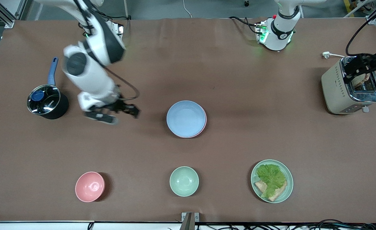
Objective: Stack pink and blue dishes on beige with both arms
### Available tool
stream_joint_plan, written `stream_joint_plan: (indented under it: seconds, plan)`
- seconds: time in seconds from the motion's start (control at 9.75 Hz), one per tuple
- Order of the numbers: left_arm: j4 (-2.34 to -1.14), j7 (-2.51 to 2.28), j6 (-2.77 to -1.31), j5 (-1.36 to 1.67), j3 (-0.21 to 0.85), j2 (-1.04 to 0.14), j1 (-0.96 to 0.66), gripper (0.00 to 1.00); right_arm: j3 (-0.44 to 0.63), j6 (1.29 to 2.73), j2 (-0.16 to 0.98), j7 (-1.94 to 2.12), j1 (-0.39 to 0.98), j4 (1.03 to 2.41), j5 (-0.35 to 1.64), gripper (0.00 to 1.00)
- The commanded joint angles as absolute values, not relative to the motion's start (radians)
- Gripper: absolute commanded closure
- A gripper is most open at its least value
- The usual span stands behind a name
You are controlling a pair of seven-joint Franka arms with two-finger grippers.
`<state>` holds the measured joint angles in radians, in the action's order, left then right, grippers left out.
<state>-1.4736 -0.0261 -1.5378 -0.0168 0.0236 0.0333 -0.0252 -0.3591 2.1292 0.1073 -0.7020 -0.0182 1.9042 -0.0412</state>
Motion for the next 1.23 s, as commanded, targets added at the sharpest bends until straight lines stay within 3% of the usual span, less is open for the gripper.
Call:
stream_joint_plan:
  seconds: [0.0,0.31,0.51,0.72,1.13]
  plan:
    - [-1.443,-0.008,-1.448,0.009,-0.023,0.026,-0.038,0.00,-0.188,1.980,-0.015,-0.586,-0.014,1.837,-0.055,0.00]
    - [-1.468,0.012,-1.436,0.006,-0.040,0.054,-0.044,0.00,-0.023,1.693,-0.031,-0.310,-0.015,1.598,-0.041,0.00]
    - [-1.477,0.018,-1.436,0.006,-0.041,0.054,-0.044,0.00,0.076,1.643,-0.026,-0.120,-0.026,1.537,0.050,0.00]
    - [-1.483,0.000,-1.436,0.009,-0.040,0.054,-0.044,0.00,0.078,1.608,0.018,-0.010,-0.058,1.461,0.038,0.00]
    - [-1.496,-0.034,-1.436,0.011,-0.032,0.058,-0.057,0.00,0.038,1.556,0.018,-0.017,-0.055,1.489,-0.011,0.00]
